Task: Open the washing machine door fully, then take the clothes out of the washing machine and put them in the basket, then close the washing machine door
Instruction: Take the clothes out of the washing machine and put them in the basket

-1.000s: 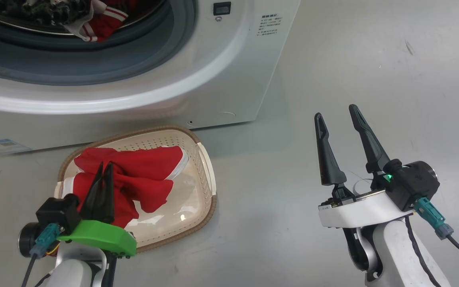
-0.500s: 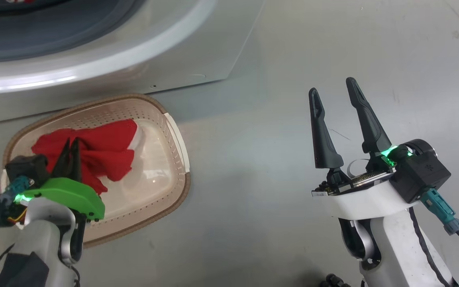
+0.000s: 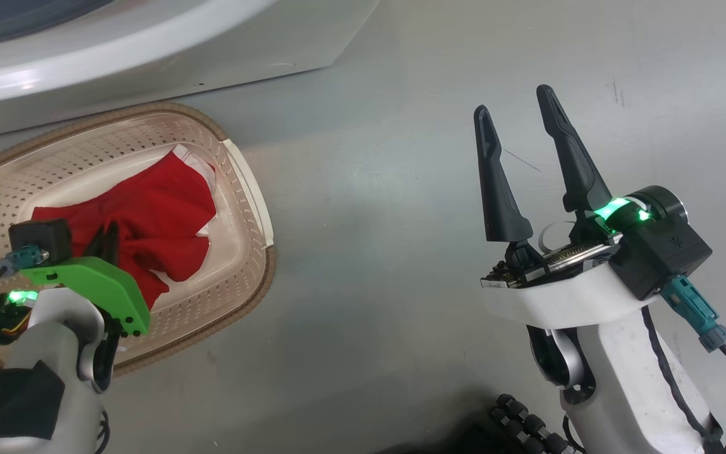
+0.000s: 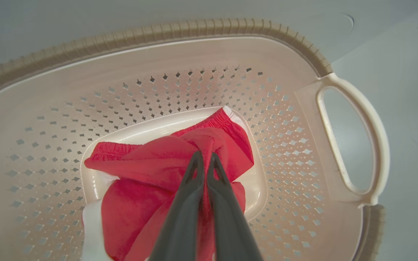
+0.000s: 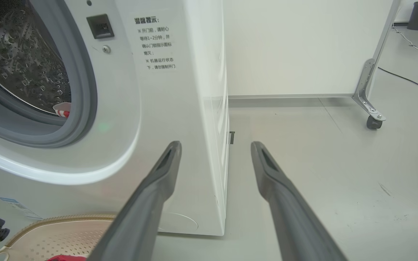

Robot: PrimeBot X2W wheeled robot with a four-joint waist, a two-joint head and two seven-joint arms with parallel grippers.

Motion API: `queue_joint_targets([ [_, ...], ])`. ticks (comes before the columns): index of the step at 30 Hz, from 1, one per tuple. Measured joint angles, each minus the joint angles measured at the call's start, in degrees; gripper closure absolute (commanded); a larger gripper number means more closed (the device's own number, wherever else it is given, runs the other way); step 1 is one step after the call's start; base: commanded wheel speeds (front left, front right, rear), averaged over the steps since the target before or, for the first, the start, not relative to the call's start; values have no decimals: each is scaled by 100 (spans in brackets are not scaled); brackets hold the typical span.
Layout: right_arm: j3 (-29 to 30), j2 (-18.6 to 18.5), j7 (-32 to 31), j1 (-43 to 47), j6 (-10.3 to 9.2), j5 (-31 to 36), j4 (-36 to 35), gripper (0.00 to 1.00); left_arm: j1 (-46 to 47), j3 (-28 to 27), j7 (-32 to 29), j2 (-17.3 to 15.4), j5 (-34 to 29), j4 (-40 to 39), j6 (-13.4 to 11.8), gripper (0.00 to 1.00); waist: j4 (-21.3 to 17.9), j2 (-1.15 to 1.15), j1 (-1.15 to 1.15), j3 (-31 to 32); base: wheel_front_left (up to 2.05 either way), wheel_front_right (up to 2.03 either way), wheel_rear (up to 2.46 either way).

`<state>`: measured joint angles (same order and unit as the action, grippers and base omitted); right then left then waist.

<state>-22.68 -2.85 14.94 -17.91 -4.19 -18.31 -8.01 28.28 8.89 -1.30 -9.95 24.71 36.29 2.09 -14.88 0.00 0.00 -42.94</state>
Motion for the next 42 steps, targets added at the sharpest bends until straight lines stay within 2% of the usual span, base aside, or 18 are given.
queue_joint_targets([
  [9,-80,0,0,-119,-7,0,43,0,289,-68,-122,12,102,650,29,100,-39,0,0,-115,0,0,0],
  [13,-77,0,0,-180,-8,1,111,0,429,-26,-35,41,102,840,137,100,-24,0,0,-75,0,0,0],
  [14,-79,0,0,-183,-8,0,125,0,447,0,-4,51,101,879,185,89,-17,0,0,-55,0,0,0],
  [15,-83,0,0,-190,-8,0,144,0,460,44,38,53,96,927,209,66,-10,0,0,-31,0,0,0],
  [17,-80,0,0,-202,-8,1,192,0,468,99,73,75,96,1001,255,51,3,0,0,25,0,0,0],
  [18,-76,-1,0,-206,-8,2,219,0,470,142,115,108,93,1033,288,0,12,0,0,58,0,0,0],
  [26,36,-2,0,-216,-7,23,436,0,494,401,744,297,31,1080,426,0,148,0,0,413,0,0,0],
  [34,254,-3,0,-107,5,112,764,0,430,432,1475,435,-15,968,439,0,359,0,0,918,0,0,0],
  [42,535,-74,0,300,58,177,966,0,223,422,1602,548,-2,307,479,0,669,0,0,1486,0,0,0],
])
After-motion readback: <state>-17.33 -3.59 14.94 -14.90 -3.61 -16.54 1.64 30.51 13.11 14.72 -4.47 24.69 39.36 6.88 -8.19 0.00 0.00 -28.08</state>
